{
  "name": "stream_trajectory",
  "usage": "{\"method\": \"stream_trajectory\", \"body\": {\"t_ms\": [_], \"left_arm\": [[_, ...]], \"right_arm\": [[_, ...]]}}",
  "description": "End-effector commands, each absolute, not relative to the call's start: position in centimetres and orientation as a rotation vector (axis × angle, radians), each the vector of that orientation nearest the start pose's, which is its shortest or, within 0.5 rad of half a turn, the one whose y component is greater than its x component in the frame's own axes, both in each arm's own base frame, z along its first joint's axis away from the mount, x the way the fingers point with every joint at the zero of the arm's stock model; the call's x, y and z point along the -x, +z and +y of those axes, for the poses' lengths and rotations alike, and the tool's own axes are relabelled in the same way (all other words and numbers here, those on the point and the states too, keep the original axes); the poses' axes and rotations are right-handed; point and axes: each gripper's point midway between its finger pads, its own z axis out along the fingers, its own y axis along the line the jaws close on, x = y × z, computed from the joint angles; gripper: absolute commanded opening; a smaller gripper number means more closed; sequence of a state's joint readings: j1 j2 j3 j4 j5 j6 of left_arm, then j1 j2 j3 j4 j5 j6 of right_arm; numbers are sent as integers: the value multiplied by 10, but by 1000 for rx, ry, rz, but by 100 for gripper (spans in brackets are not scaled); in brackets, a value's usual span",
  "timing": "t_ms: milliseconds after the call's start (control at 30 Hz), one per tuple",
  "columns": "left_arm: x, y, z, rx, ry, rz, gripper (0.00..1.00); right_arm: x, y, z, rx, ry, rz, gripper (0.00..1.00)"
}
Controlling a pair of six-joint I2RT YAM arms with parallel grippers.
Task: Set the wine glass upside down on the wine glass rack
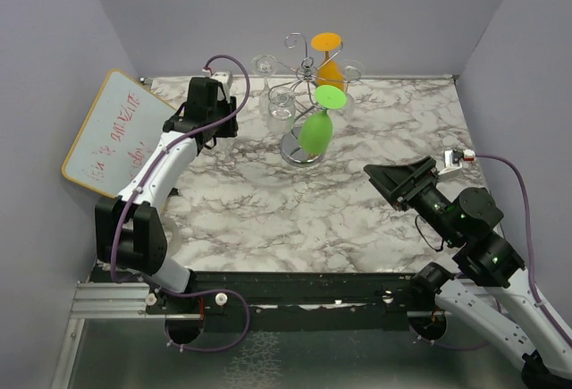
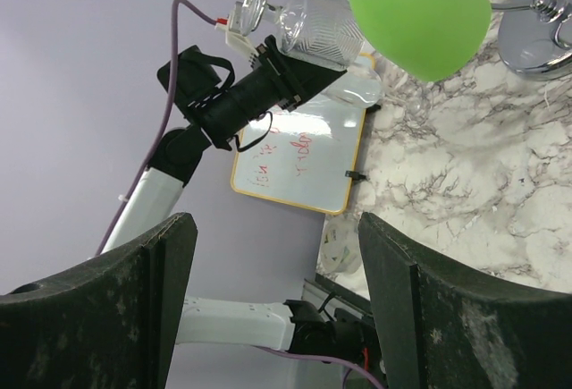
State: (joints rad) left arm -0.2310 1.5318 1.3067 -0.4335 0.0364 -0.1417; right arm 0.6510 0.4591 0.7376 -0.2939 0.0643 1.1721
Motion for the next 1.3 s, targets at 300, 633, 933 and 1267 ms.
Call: {"method": "stream_trajectory", "body": {"t_ms": [300,633,933,1267], "left_arm": [[-414,180,-110,-187,-226,2316,18],[-383,195,-127,-295,-377,2330,0],[-310,231,-159,-306,-644,2249,0],[-213,259,-226,-326,-947,2157,0]], "right_arm": [[-192,323,177,-518,1285,1738,77],[-196,305,187,-554,1259,1848,75],[-203,244,193,-773,1231,1988,74],[-197,192,214,-987,1404,2063,69]]}}
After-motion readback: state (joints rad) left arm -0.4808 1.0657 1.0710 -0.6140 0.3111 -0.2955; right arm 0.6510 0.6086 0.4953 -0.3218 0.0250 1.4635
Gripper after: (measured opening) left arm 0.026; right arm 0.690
